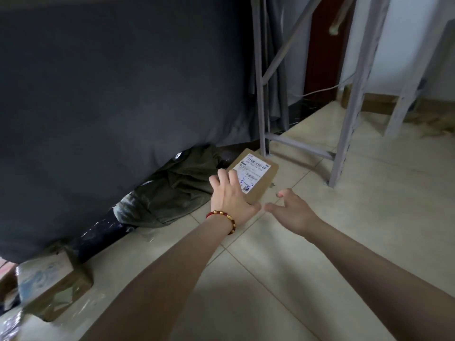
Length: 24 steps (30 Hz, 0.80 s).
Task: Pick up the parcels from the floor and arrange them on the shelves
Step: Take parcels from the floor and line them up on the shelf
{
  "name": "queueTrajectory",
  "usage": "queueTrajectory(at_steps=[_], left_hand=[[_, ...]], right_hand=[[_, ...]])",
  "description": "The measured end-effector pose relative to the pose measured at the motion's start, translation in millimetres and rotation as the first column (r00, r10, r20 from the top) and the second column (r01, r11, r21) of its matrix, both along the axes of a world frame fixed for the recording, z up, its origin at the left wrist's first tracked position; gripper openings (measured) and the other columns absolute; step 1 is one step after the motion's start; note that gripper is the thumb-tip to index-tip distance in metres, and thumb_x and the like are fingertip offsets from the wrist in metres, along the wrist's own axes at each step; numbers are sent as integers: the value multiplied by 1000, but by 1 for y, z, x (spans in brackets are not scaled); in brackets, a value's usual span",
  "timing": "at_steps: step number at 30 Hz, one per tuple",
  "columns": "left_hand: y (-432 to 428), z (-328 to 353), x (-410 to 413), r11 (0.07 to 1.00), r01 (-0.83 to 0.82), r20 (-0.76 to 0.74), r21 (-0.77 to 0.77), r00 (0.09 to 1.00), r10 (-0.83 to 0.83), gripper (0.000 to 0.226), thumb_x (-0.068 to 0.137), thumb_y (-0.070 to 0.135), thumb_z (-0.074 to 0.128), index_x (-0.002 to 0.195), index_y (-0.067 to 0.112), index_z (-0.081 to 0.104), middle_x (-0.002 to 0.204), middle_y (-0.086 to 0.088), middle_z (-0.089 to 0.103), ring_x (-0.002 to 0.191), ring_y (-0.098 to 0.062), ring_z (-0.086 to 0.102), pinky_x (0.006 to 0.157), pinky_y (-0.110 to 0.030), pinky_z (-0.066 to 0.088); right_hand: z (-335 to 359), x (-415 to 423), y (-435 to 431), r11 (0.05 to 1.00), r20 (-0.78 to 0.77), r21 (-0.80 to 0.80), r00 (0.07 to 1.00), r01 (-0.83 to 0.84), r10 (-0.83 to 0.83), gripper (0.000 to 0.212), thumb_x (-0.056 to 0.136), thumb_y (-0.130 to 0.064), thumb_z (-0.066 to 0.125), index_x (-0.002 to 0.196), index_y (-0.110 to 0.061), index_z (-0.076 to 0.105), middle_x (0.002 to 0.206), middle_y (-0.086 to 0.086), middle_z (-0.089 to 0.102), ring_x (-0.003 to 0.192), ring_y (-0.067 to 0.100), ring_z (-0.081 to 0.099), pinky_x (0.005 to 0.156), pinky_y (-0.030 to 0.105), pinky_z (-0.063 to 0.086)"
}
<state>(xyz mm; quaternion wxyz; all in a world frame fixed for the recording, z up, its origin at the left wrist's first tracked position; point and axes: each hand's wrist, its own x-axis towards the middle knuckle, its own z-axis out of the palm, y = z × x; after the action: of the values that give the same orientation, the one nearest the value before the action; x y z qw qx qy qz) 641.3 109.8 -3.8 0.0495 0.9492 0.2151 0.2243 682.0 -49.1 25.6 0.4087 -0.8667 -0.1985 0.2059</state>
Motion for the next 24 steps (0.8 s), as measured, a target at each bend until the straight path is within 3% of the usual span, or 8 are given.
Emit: queueTrajectory(at_steps=[2,5,7,10,13,17,20,24], left_hand=[[-28,19,3,996,78,112,44,990,-83,81,59,72,52,106,8,44,107,-7,38,96,-26,33,89,-39,40],[-67,46,3,982,186,194,31,963,-188,80,61,65,64,115,10,43,113,-3,35,103,-25,34,89,-33,45],[-89,65,0,967,256,223,13,942,-252,84,59,60,70,120,10,40,117,-2,33,110,-24,33,90,-28,43],[-115,93,-12,941,333,292,64,895,-336,84,58,55,70,122,8,42,119,-4,35,113,-26,34,90,-26,38],[-131,124,-33,925,367,352,94,857,-376,83,56,52,68,122,8,42,120,-4,35,112,-26,35,89,-24,36],[-147,171,-61,915,366,445,167,800,-402,82,56,50,64,122,5,45,124,-8,38,115,-29,36,90,-29,40],[-163,212,-76,916,333,502,226,766,-402,86,57,48,65,127,2,46,134,-12,38,121,-33,36,91,-35,43],[-176,267,-84,908,282,520,310,750,-410,95,59,49,72,136,2,42,144,-14,34,128,-35,35,95,-37,42]], right_hand=[[10,4,-18,981,-121,148,987,123,-106,63,92,-39,62,143,-11,37,130,4,46,118,23,50,92,35,46],[28,7,-42,891,-276,331,935,310,-223,49,89,-41,65,127,-18,46,123,-2,57,109,22,58,89,45,55],[43,8,-57,793,-357,462,902,396,-243,36,87,-37,69,116,-22,54,109,-7,65,102,20,63,90,46,55],[65,7,-79,671,-403,594,886,445,-230,34,85,-28,72,116,-22,60,99,-7,72,91,18,68,86,41,56],[88,3,-98,580,-392,686,895,439,-215,50,80,-27,74,126,-20,56,110,-3,73,91,15,68,84,40,55],[131,-9,-115,415,-296,841,937,348,-185,67,80,-26,73,138,-18,41,112,2,70,82,12,71,68,34,56],[172,-19,-124,358,-153,907,966,221,-211,77,75,-32,71,143,-21,37,122,3,67,103,15,69,84,38,58],[238,-22,-139,362,28,929,961,77,-276,93,67,-45,73,147,-22,32,133,0,59,115,13,63,98,44,54]])
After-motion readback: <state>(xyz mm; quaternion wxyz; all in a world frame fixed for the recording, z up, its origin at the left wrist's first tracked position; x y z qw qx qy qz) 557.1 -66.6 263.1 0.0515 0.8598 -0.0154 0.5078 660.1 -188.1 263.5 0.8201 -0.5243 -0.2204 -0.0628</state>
